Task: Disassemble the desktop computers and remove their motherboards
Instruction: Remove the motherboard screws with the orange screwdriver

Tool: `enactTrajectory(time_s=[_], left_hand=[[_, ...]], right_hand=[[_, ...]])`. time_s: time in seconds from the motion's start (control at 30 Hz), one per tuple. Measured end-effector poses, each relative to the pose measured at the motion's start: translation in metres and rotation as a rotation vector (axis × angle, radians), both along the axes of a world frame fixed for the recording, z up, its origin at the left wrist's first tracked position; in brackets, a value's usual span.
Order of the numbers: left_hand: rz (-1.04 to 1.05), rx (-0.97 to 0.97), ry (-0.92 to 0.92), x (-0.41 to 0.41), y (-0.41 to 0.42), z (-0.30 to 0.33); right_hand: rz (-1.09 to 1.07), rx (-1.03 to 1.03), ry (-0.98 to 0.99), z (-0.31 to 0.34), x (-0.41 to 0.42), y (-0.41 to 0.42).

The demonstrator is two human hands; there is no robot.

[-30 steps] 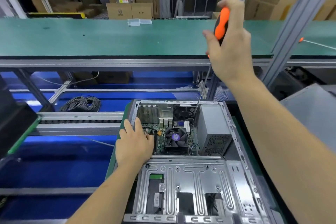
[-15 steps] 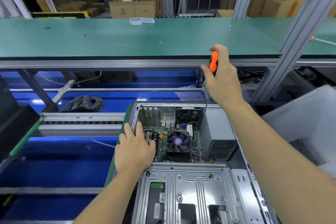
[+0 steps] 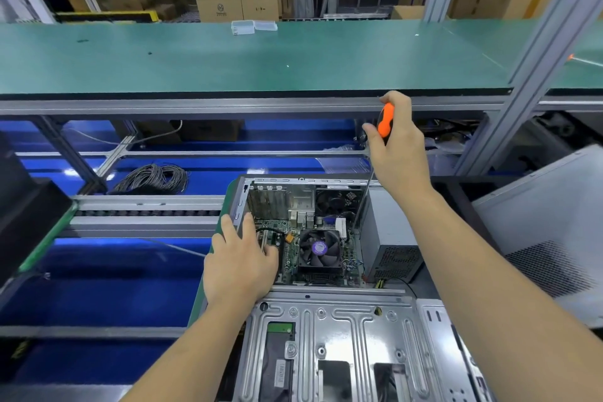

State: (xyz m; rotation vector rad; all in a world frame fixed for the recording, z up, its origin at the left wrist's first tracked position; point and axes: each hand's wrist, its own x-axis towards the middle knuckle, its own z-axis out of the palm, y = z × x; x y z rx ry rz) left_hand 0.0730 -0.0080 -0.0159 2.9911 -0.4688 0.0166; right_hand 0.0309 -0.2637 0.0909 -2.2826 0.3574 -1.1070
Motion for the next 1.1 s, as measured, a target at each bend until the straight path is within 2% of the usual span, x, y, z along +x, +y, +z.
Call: enactTrajectory(time_s=[0.3,0.4,0.47,0.57,0.6,0.67,0.77,0.83,0.9,0.97,1.03,1.1], left_hand=[[0.008,-0.008,0.011,0.002,0.000,-0.002],[0.010,-0.007,0.008,0.002,0.000,-0.002],[0.012,-0.012,0.007,0.002,0.000,-0.003],[0.008,-0.022,0.013,0.003,0.000,-0.004],[0.006,-0.021,0.013,0.003,0.000,-0.005],[0.002,-0.002,0.002,0.004,-0.001,-0.007],[-0.034,0.071,-0.066,0.002,-0.002,-0.008],[-0.135,0.042,-0.122,-0.001,-0.012,-0.005],[-0.301,-0.178,-0.068,-0.004,-0.034,-0.001],[-0.355,-0.598,0.238,-0.003,-0.067,0.013],[-0.313,-0.953,0.537,0.002,-0.102,0.035],[-0.326,-1.128,0.639,0.009,-0.131,0.054]], right_hand=[[0.025,0.009,0.021,0.003,0.002,0.004],[-0.022,-0.091,0.027,0.015,0.005,0.005],[-0.205,-0.278,0.151,0.030,0.013,0.005],[-0.382,-0.521,0.511,0.061,0.028,0.006],[-0.358,-0.569,0.605,0.071,0.033,0.006],[-0.148,-0.591,0.769,0.088,0.040,0.006],[0.278,-0.474,0.936,0.104,0.038,0.006],[0.364,-0.438,1.039,0.110,0.036,0.010],[0.241,-0.449,1.118,0.110,0.036,0.012],[0.033,-0.585,1.135,0.111,0.031,0.011],[0.074,-0.633,1.097,0.110,0.027,0.006],[0.227,-0.576,1.112,0.113,0.019,0.001]])
